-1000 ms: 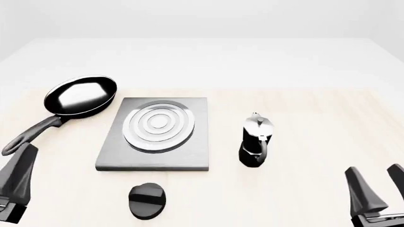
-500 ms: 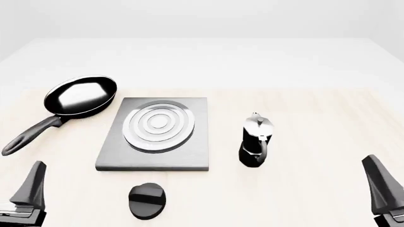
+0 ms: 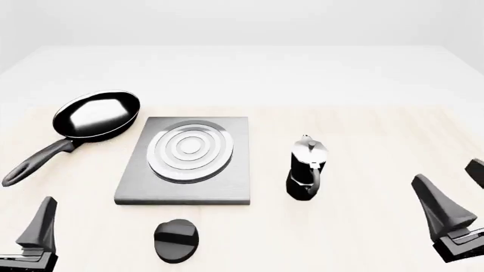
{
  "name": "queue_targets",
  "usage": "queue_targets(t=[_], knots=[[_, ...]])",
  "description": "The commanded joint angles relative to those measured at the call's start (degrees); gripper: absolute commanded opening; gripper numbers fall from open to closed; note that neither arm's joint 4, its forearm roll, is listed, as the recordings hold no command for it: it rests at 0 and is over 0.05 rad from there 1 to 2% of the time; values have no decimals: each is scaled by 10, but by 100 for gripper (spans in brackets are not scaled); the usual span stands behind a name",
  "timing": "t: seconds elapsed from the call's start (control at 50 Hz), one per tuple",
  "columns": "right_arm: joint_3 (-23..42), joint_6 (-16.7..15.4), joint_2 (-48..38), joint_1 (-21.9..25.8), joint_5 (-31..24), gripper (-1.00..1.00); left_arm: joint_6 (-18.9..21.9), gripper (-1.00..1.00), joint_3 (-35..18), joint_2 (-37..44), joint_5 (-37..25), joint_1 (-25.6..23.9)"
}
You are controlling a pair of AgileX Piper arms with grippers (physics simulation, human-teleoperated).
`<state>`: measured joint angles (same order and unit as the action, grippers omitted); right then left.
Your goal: Turn on the stove and put the moka pot on it.
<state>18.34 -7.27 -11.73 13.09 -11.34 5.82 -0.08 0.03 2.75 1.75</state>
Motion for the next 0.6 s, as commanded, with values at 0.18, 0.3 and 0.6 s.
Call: queue_targets(t=[0.18,0.3,0.6], knots=[[-9,44,-138,34,84,100,1,100,1,0,-9,1],[-7,59,-183,45,117,100,-1,100,1,0,-12,1],[-8,88,-311,74,209,100,5,100,1,0,-18,-1]])
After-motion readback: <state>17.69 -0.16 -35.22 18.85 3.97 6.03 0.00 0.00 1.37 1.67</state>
